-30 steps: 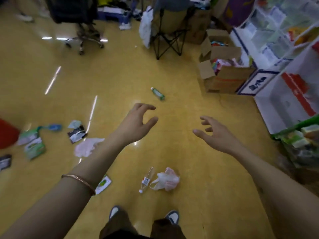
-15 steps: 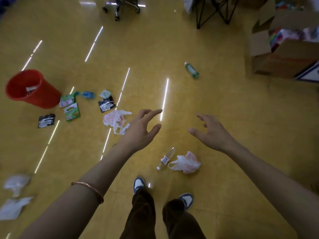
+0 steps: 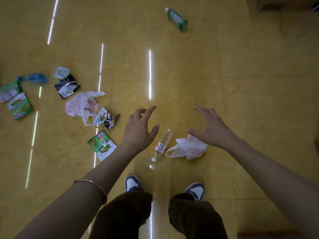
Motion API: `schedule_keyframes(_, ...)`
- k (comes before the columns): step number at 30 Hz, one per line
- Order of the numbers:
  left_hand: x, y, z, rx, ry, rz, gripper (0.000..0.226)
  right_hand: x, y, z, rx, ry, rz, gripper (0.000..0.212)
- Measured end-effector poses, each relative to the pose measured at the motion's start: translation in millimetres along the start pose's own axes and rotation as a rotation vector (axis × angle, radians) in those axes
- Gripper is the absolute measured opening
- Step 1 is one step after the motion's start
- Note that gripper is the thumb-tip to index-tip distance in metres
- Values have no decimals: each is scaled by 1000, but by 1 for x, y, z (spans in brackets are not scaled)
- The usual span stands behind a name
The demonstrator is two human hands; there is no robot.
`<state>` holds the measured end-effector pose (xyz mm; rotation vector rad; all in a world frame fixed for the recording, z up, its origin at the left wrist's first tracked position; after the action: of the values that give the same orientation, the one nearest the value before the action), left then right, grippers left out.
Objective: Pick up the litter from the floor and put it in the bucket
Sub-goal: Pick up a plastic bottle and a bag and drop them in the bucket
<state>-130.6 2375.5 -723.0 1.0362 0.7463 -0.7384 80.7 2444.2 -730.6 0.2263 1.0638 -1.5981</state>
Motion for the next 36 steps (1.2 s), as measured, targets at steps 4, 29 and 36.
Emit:
schedule_keyframes(4, 96, -42, -52, 57, -42, -108, 64, 74, 65, -66, 44, -106, 73, 83)
schedule_keyframes(29, 398, -169, -124, 11, -367, -438, 116, 321, 284, -182, 180, -171, 615, 107)
schedule_keyframes(36, 401, -170, -122, 4, -355, -397, 116, 333, 294, -183, 185, -61, 661, 67)
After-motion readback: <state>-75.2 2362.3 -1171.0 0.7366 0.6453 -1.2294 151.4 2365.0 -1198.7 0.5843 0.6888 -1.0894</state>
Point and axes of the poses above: each hand's wrist, its own z-axis away from the middle knuckle, its own x-axis out of the palm, y = z × x, the point moved 6 cm from there along -z, towards the middle knuckle, and after that the axes turned 1 degree about -y, right-handed, at the moved point
